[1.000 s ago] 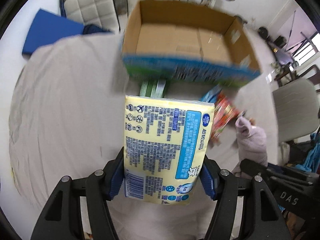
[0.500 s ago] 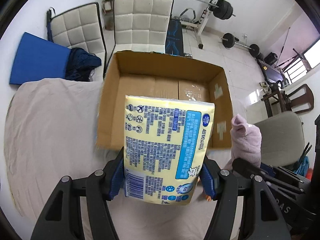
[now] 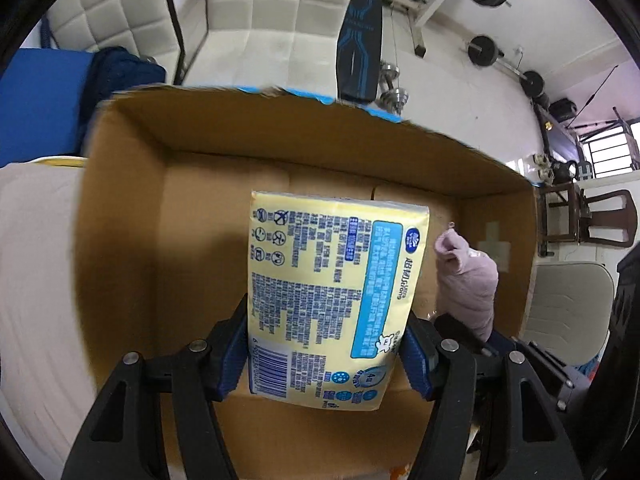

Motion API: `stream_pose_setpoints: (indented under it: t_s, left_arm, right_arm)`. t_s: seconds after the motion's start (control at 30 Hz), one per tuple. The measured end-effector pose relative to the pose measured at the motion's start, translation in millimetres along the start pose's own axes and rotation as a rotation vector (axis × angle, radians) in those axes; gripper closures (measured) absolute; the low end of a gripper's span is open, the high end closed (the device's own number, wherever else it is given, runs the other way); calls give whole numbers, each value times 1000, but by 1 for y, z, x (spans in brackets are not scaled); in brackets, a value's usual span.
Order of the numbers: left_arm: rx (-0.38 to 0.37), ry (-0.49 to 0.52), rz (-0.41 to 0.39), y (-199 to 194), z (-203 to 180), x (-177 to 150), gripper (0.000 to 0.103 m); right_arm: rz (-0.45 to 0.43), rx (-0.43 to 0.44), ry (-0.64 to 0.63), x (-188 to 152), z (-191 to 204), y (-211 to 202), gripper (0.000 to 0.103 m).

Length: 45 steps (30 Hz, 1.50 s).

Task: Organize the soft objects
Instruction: 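Carry tissue pack and lilac cloth into the box and open both tools, then grasp the green snack bag with left tool while right tool grasps the red candy bag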

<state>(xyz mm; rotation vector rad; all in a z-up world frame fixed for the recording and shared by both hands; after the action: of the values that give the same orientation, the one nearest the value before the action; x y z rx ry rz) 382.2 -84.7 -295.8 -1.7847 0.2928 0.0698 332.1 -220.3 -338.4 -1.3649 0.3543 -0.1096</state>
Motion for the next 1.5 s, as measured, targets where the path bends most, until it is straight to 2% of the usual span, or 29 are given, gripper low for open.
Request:
stream_pose_setpoints:
  t_s: [0.13,0.23,0.33,0.37,0.47,0.67,0.8,0.97,1.1,1.17,1.23,1.3,1.37,1.43,1.5]
  left_arm:
    - [-11,-5,53,25,-2,16,40]
    - [3,15,63,32,-9,22,40]
    - [24,32,85,38,-15,30,39]
    - [26,32,86,38,-16,31,39]
    - [29,40,81,32,-22,30,39]
    - [86,68,17,5,-26,18,38]
    - [97,55,-24,-15,-20,2,36]
    - [134,54,-86,-37,-6,-32,28]
    - [152,42,-138,-51,7,-60,13]
    - [176,40,-163,-53,13,-71,12]
    - [202,44,-195,-57,18,-82,0]
    - [215,48,-228,-66,22,-96,0]
    - [226,45,-256,-72,26,-102,0]
    - [230,46,-283,-81,27,-113,0]
    - [232,45,-307,-90,27,-122,0]
  right_arm:
    - [2,-20,1,17,-4,17,70]
    - [-7,-32,-5,23,-5,22,70]
    - [4,-28,-5,25,-8,25,66]
    - [10,-29,-5,26,-8,26,60]
    - [2,-43,-9,26,-9,23,50]
    - [-3,-56,-12,13,-7,3,49]
    - [-6,-67,-28,-7,-7,-8,44]
    - [7,-56,-44,-37,-6,-15,38]
    - [10,-68,-56,-67,0,-22,33]
    - [6,-71,-64,-78,4,-25,30]
    - [-3,-81,-72,-91,8,-28,30]
    - [-13,-89,-81,-101,10,-32,27]
    - [-25,-102,-86,-108,14,-37,20]
    - [-43,-112,-92,-116,17,-44,20]
    - [-61,-132,-93,-123,20,-50,12]
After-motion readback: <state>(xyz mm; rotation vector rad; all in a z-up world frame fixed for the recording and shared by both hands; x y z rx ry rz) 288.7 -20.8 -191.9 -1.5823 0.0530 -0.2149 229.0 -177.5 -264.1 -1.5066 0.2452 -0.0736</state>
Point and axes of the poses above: each gripper's, at about its wrist camera, not at the fingertips, and y roughly the way its jaws point, z to its left, x to its top, the point moved 3 cm from there along y, roughly the way its jaws point, and after that the axes turned 13 degrees about z, right-handed, at the moved point
